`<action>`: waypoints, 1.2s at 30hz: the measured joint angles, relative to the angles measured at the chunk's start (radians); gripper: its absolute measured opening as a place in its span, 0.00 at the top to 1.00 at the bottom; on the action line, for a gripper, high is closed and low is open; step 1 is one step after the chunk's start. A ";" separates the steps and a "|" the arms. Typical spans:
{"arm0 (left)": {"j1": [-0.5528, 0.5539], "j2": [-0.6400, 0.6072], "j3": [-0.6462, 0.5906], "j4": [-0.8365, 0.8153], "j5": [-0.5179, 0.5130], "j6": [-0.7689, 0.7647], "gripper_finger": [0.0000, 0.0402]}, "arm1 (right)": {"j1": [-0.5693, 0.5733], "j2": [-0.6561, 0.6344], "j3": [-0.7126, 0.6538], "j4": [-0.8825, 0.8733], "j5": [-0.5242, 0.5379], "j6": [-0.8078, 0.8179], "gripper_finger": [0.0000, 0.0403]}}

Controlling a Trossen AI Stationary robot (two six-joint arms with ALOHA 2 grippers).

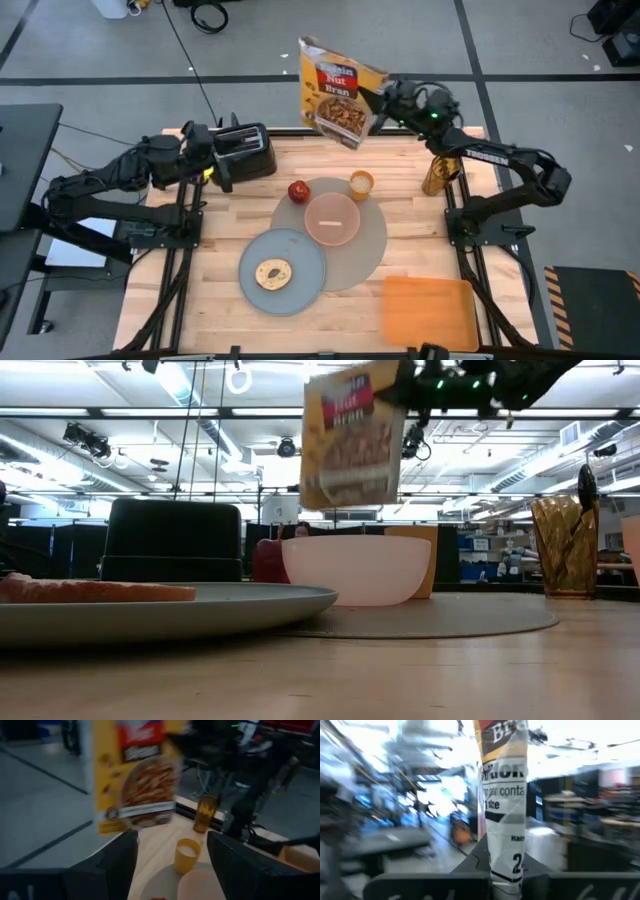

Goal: Arrange a breakfast setting
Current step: Pour the cereal from the yellow cereal box into the orange bowl

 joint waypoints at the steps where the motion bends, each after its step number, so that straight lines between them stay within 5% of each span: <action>1: 0.020 0.000 0.000 -0.008 0.011 -0.011 0.37 | 0.004 -0.022 0.000 0.002 -0.034 0.023 0.98; 6: 0.129 0.034 0.000 0.008 0.112 -0.002 0.27 | 0.023 -0.110 0.000 -0.003 -0.261 0.130 0.98; 11: 0.146 0.127 0.000 0.207 0.306 0.098 0.24 | 0.061 -0.163 0.000 -0.043 -0.401 0.228 0.98; 24: 0.024 0.411 -0.002 0.565 0.347 0.113 0.24 | 0.163 -0.215 0.003 -0.044 -0.412 0.238 0.98; 36: -0.083 0.423 0.000 0.601 0.325 0.039 0.24 | 0.163 -0.349 0.001 -0.261 -0.488 0.207 0.98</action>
